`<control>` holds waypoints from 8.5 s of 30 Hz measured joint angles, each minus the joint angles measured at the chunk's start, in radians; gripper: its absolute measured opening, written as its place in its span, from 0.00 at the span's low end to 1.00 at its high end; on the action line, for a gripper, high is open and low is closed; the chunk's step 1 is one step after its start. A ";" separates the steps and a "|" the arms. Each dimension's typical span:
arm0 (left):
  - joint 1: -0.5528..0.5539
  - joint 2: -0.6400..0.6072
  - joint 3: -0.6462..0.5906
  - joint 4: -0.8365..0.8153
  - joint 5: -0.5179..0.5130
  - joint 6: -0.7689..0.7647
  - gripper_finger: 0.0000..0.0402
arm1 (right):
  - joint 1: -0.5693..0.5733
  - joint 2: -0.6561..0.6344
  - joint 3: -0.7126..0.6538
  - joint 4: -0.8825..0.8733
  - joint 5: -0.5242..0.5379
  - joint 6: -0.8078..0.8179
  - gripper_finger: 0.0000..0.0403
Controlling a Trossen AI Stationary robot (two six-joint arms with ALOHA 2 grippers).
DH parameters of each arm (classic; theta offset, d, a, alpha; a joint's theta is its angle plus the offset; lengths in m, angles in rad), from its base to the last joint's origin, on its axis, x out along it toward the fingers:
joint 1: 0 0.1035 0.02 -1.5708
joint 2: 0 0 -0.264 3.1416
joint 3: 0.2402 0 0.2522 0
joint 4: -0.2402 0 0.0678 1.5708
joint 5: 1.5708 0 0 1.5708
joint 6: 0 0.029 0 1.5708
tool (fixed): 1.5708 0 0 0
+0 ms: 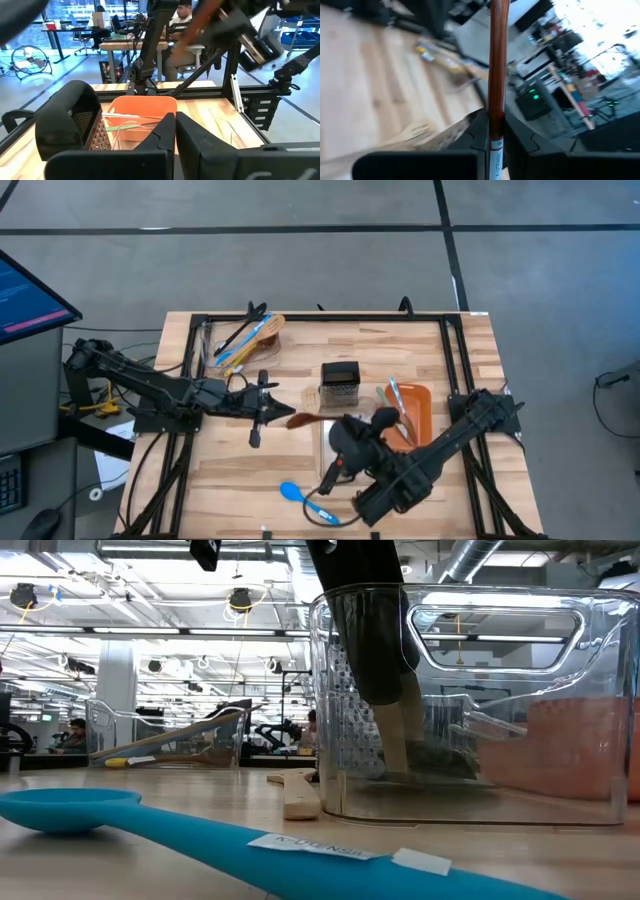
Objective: Pick & Place Kitchen Items
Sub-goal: Put the brown ladle into the top transparent bin, then put the blue ladle into the top transparent bin
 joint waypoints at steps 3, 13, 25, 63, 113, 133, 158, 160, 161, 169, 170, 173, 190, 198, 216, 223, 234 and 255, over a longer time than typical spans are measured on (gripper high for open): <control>0.000 0.000 0.000 0.000 0.000 -0.001 0.00 | -0.018 -0.028 -0.021 0.000 0.039 -0.008 0.06; -0.009 0.000 0.000 0.001 0.000 -0.002 0.00 | -0.011 -0.290 -0.474 0.009 0.024 0.273 0.06; 0.013 0.103 0.000 0.196 -0.010 -0.081 0.00 | -0.058 -0.395 -0.822 0.313 0.188 0.396 0.06; 0.121 0.223 -0.001 0.334 -0.011 -0.055 0.25 | -0.154 -0.252 -0.835 0.901 0.181 -0.144 0.06; 0.180 0.586 0.164 0.768 0.051 -0.021 0.06 | -0.143 -0.252 -0.835 0.926 0.182 -0.144 0.06; 0.188 0.545 0.164 0.678 0.059 0.063 0.01 | -0.084 -0.308 -0.747 0.724 -0.123 -0.145 0.56; 0.345 -0.156 0.164 -0.300 -0.344 0.140 0.01 | 0.122 -0.493 -0.753 0.146 -0.391 0.356 0.04; 0.375 -0.161 0.164 -0.313 -0.340 0.140 0.01 | 0.141 -0.492 -0.766 0.137 -0.420 0.390 0.02; 0.392 -0.160 0.164 -0.334 -0.340 0.140 0.01 | 0.151 -0.492 -0.772 0.134 -0.432 0.406 0.01; 0.531 -0.130 0.165 -0.535 -0.340 0.085 0.01 | 0.253 -0.492 -0.844 0.134 -0.451 0.597 0.00; 0.547 -0.127 0.170 -0.568 -0.339 0.076 0.01 | 0.266 -0.492 -0.855 0.132 -0.450 0.631 0.01; 0.603 -0.108 0.203 -0.699 -0.319 0.034 0.01 | 0.295 -0.492 -0.891 0.134 -0.449 0.730 0.00; 0.897 0.159 0.286 -1.048 -0.189 -0.091 0.01 | 0.292 -0.492 -1.068 0.192 -0.445 0.931 0.00; 1.018 0.304 0.286 -1.158 -0.181 -0.161 0.01 | 0.287 -0.492 -1.072 0.195 -0.443 0.930 0.00; 1.050 0.369 0.286 -1.048 -0.141 -0.156 0.19 | 0.287 -0.492 -1.072 0.196 -0.443 0.903 0.00; 1.050 0.323 0.286 -1.048 -0.146 -0.024 0.28 | 0.287 -0.492 -1.072 0.196 -0.443 0.903 0.00; 1.048 0.001 0.286 -1.048 -0.065 -0.050 0.25 | 0.287 -0.492 -1.072 0.196 -0.433 0.861 0.00; 0.567 -0.387 0.091 -0.849 0.481 -0.138 0.01 | 0.218 -0.492 -1.072 0.201 -0.381 0.850 0.00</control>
